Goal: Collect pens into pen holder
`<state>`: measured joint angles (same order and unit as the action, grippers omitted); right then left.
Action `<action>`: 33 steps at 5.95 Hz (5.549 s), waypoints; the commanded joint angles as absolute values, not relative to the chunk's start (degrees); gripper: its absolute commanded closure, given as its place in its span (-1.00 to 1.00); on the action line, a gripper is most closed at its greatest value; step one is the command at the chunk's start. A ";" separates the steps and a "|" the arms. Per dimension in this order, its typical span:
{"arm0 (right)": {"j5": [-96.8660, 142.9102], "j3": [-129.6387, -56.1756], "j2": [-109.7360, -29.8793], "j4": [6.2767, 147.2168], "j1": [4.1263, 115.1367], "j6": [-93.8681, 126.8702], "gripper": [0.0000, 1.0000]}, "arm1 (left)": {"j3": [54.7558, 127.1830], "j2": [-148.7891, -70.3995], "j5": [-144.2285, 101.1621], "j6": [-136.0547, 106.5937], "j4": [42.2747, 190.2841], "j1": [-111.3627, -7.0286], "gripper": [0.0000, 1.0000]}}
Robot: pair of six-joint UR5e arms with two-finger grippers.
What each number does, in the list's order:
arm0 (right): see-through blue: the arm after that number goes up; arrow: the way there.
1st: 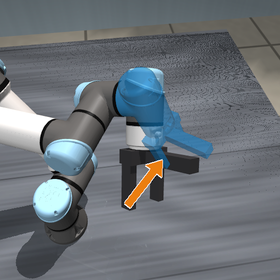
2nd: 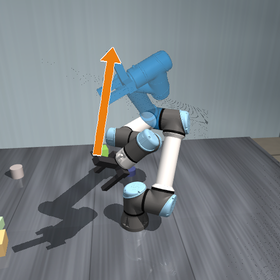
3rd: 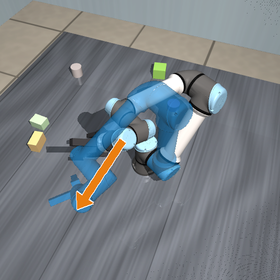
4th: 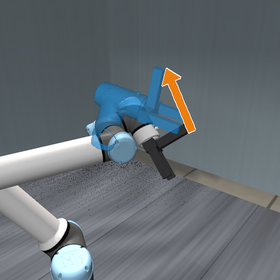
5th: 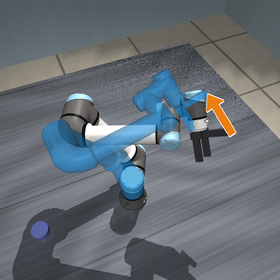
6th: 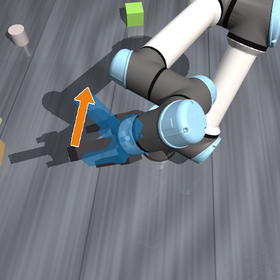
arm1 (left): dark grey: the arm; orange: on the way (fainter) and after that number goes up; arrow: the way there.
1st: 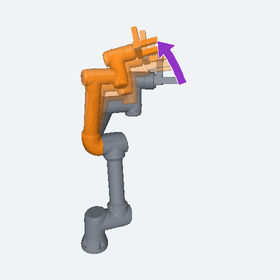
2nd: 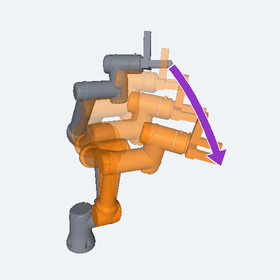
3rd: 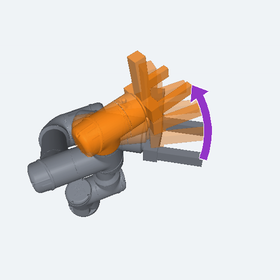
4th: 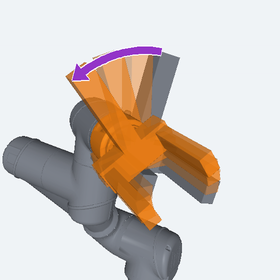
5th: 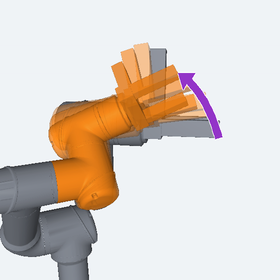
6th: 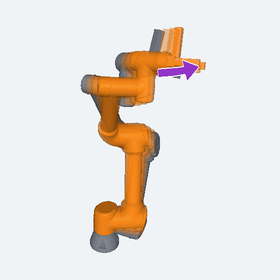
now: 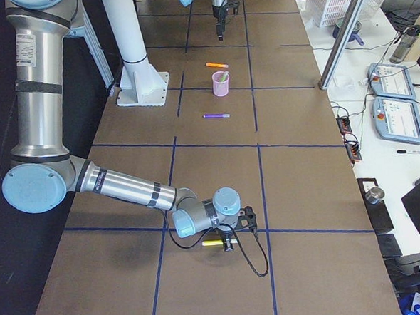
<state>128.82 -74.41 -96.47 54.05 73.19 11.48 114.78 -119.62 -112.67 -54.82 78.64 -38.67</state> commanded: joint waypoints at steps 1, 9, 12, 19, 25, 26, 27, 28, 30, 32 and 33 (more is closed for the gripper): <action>128.67 -74.35 -96.42 53.97 72.77 11.25 0.81 | 114.70 -119.62 -112.68 -54.76 78.66 -38.67 -1.00; 127.10 -100.76 -95.46 44.30 72.34 28.31 1.00 | 115.05 -119.62 -112.85 -54.93 78.75 -38.67 -1.00; 120.09 -107.93 -84.17 44.21 61.92 31.03 1.00 | 115.40 -119.71 -112.94 -55.11 78.66 -38.76 -1.00; 61.04 -107.76 -61.64 60.89 20.51 54.23 1.00 | 115.75 -119.71 -113.03 -57.83 78.75 -38.76 -1.00; 54.49 -101.60 -60.04 59.68 13.45 59.13 -0.98 | 115.40 -119.71 -113.11 -57.83 78.93 -39.20 -1.00; 56.32 -101.95 -59.86 59.33 13.97 62.98 -1.00 | 115.40 -119.71 -113.12 -57.83 78.93 -39.20 -1.00; 63.04 -102.39 -59.85 59.76 16.67 63.10 -1.00 | 115.40 -119.71 -113.12 -57.75 78.93 -39.20 -1.00; 71.98 -102.57 -59.85 60.72 20.96 63.11 -1.00 | 115.40 -119.71 -113.03 -57.74 78.93 -39.11 -1.00; 95.59 -106.77 -58.37 74.99 34.21 62.93 -1.00 | 114.96 -119.97 -112.94 -57.83 78.93 -38.85 -1.00; 108.84 -106.79 -58.00 83.82 41.89 61.18 -1.00 | 107.36 -120.58 -112.68 -57.83 85.28 -38.41 -1.00; 115.94 -107.05 -58.53 86.72 46.71 58.13 -1.00 | 104.44 -120.59 -112.68 -58.53 88.56 -38.23 -1.00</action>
<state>109.02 -106.84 -58.15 83.66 42.18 60.48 107.69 -120.52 -112.70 -58.05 84.97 -38.39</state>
